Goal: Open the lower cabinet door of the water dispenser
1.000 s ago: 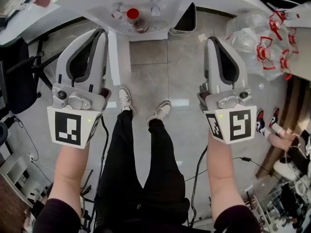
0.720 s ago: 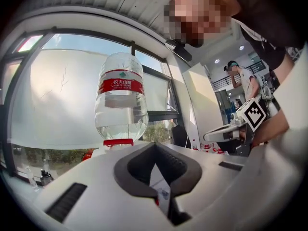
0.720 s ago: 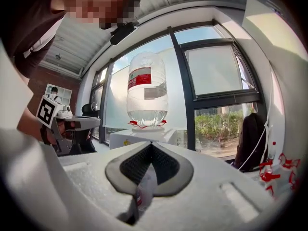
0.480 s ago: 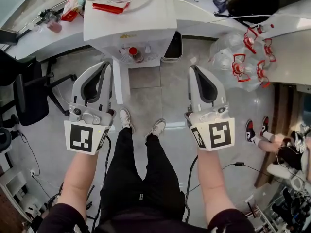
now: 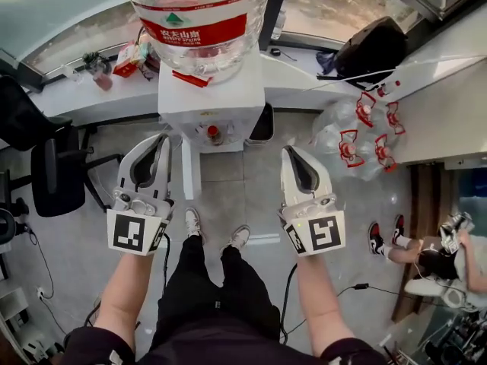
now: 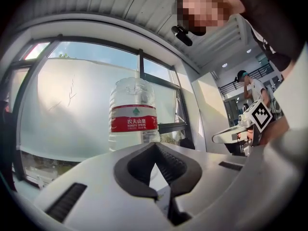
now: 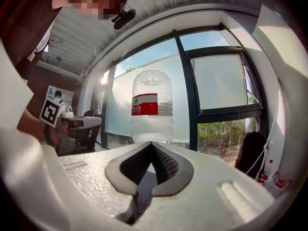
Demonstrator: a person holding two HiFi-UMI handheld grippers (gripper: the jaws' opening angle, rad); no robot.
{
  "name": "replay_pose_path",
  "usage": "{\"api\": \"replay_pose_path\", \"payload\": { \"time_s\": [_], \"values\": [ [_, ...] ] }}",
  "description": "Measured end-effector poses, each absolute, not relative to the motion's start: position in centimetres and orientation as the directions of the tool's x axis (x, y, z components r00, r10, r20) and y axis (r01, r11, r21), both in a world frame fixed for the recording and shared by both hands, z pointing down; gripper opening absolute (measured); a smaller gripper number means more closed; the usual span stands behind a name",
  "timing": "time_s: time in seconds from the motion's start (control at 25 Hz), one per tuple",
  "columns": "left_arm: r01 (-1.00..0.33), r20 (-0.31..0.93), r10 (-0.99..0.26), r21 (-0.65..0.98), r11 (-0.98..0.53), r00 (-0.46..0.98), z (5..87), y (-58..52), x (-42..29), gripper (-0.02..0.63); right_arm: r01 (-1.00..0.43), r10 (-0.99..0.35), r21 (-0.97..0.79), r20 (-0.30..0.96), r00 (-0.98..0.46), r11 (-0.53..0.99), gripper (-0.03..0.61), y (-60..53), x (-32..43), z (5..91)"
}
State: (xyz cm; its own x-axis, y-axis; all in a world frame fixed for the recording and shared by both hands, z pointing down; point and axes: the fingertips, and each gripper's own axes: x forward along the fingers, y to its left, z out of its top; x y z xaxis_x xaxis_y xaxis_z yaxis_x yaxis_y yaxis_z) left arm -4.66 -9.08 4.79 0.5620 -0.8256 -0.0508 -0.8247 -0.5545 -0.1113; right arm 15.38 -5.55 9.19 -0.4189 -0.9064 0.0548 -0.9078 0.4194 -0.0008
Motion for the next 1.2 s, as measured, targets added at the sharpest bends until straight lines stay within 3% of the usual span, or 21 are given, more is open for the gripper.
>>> {"api": "replay_pose_path", "payload": {
  "time_s": [0.8, 1.2],
  "values": [
    [-0.859, -0.112, -0.854, -0.15, -0.49, 0.508, -4.3, -7.1, -10.7, 0.008, -0.934, -0.934, 0.032, 0.048, -0.353, 0.355, 0.003, -4.5, 18.2, 2.2],
    [-0.915, -0.171, -0.9, -0.122, -0.384, 0.401, -7.4, -5.4, -16.2, 0.008, -0.97, -0.967, 0.01, 0.08, -0.242, 0.243, 0.003, -3.7, 21.1, 1.8]
  ]
}}
